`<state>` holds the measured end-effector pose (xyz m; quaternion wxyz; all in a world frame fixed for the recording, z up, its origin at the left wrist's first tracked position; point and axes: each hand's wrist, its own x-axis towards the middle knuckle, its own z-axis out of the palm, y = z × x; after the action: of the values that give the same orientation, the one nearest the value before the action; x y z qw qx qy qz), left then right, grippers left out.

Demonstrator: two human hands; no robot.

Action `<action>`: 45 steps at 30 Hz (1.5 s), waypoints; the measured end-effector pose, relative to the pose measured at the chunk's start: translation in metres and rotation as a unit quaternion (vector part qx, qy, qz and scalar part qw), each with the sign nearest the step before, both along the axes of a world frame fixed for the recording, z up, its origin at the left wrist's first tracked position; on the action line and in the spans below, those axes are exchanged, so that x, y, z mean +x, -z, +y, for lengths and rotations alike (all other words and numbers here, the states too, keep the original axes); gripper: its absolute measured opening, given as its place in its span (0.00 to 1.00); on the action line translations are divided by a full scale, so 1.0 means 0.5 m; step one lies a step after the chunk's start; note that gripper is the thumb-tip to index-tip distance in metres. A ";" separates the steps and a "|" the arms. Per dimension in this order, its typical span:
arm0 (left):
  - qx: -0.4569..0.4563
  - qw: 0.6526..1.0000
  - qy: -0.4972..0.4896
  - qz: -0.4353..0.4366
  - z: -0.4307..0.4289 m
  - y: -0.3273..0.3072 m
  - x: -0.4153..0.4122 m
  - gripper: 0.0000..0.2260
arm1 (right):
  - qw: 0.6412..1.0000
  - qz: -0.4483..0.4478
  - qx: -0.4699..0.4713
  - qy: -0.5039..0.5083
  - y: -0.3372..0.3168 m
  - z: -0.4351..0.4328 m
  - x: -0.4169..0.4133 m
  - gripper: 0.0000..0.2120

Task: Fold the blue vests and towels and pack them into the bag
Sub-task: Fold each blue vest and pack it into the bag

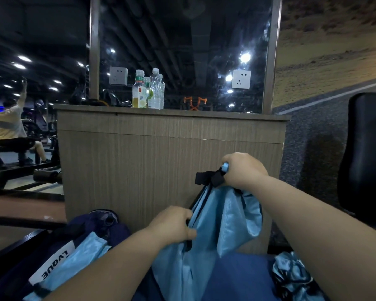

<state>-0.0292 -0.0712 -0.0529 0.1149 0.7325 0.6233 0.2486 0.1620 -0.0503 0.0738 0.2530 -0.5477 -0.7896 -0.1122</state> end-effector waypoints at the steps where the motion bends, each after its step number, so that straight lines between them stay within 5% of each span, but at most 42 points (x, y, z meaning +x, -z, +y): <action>1: -0.025 1.000 -0.002 0.016 -0.001 -0.002 0.001 0.14 | 1.000 -0.002 0.000 0.000 0.000 -0.001 0.000 0.13; 7: -0.134 0.990 0.043 -0.021 -0.011 -0.008 -0.013 0.16 | 1.000 -0.015 0.012 0.016 0.009 0.004 0.003 0.11; 22: -0.054 0.974 0.027 -0.217 -0.020 0.018 -0.047 0.08 | 0.996 0.041 -0.009 0.072 0.029 0.039 0.031 0.04; 25: -0.074 0.973 0.021 -0.216 -0.014 0.027 -0.051 0.05 | 0.996 0.049 -0.012 0.080 0.031 0.045 0.033 0.04; 30: -0.094 0.992 0.012 -0.085 -0.002 0.060 -0.077 0.03 | 0.991 0.071 -0.007 0.110 0.031 0.057 0.055 0.05; 35: -0.097 0.982 -0.002 -0.165 -0.002 0.067 -0.108 0.04 | 0.990 0.089 -0.044 0.097 0.028 0.068 0.082 0.06; 42: -0.118 0.980 -0.011 -0.158 0.012 0.104 -0.125 0.09 | 0.991 0.089 -0.027 0.100 0.028 0.085 0.089 0.04; 45: -0.105 0.960 -0.039 -0.256 0.011 0.113 -0.142 0.06 | 0.986 0.081 -0.074 0.122 0.039 0.096 0.112 0.10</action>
<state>-0.1000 -0.0658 -0.1094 0.3369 0.6034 0.6239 0.3649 0.2181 -0.0021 0.0543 0.2590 -0.6643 -0.7000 -0.0391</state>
